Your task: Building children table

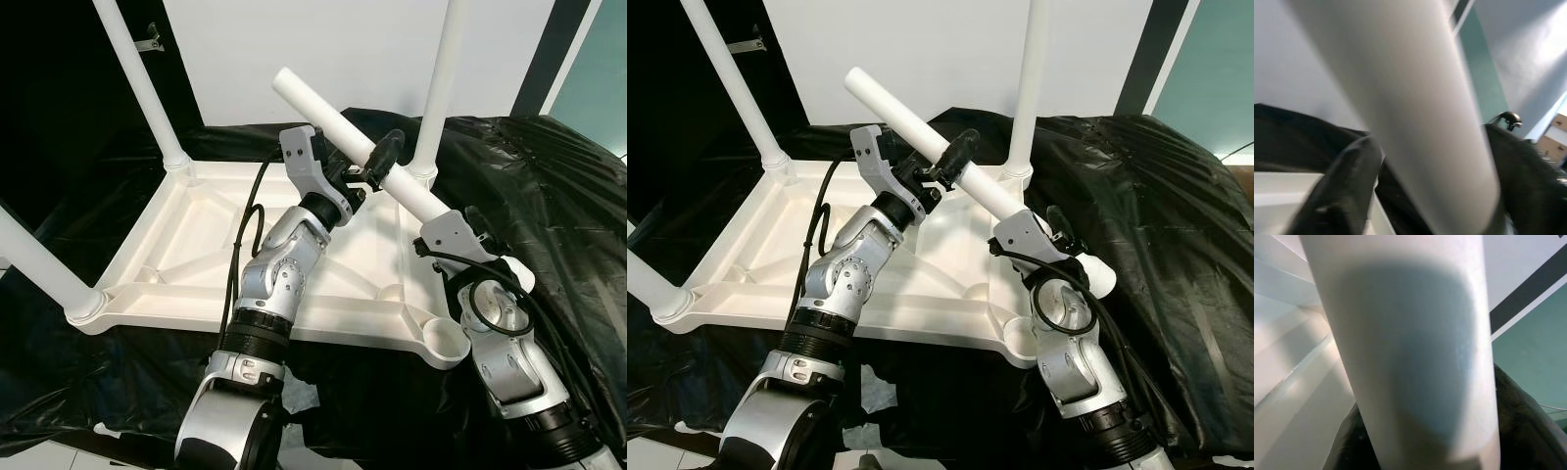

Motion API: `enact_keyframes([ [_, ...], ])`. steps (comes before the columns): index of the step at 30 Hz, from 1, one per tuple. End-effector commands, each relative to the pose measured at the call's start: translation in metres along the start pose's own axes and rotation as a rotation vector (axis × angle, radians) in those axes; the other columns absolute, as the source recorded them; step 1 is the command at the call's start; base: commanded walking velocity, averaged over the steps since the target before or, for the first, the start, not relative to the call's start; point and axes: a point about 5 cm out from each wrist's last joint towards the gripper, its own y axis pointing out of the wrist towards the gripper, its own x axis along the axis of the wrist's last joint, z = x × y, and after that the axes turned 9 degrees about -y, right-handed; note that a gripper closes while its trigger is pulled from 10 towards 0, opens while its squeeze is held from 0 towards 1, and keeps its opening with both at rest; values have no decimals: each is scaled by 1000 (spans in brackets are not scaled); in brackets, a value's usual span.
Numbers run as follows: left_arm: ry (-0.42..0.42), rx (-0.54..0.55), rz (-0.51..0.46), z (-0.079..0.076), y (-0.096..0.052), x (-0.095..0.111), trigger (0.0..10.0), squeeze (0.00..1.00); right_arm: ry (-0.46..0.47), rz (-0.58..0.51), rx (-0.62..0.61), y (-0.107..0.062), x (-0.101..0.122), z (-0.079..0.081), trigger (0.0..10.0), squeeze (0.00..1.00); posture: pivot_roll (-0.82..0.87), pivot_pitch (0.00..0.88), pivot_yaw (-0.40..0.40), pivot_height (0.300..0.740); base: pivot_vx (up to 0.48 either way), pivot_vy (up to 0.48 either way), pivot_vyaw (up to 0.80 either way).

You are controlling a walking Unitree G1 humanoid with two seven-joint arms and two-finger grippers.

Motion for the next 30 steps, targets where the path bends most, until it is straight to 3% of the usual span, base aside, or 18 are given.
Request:
enact_keyframes([
  [1,-17,-6,-30,-5,5,2,0,0,8,-31,-27,2,6,-4,0,0,-106,0,45,740,0,0,0],
  [5,-21,-17,-36,-5,3,2,0,0,15,-33,-38,5,7,-6,0,0,-104,0,49,740,0,0,0],
  [7,-20,-20,-35,-3,1,2,0,0,26,-20,-53,7,6,-8,4588,0,-107,0,50,740,0,0,0],
  [8,-20,-20,-35,-3,1,2,0,0,26,-20,-53,7,6,-8,4588,0,-107,0,50,740,0,0,0],
  [9,-18,-21,-34,-3,1,2,0,0,29,-17,-56,8,6,-8,10000,0,-106,0,50,740,0,0,0],
  [19,-14,-27,-35,-4,3,1,0,0,50,-25,-67,9,13,-10,10000,0,-115,0,55,740,0,0,0],
  [20,-9,-27,-31,-3,3,0,0,0,97,-23,-49,10,15,-13,10000,1000,-121,0,63,740,0,0,0],
  [21,-5,-29,-28,-4,3,0,0,0,125,-30,-15,10,19,-14,10000,0,-125,0,66,740,0,0,0],
  [25,0,-31,-24,-4,4,-1,0,0,133,-49,50,11,23,-16,10000,0,-128,0,67,740,0,0,0],
  [30,4,-26,-20,-2,4,-2,0,0,45,-60,214,3,19,-17,10000,0,-139,0,67,740,0,0,0],
])
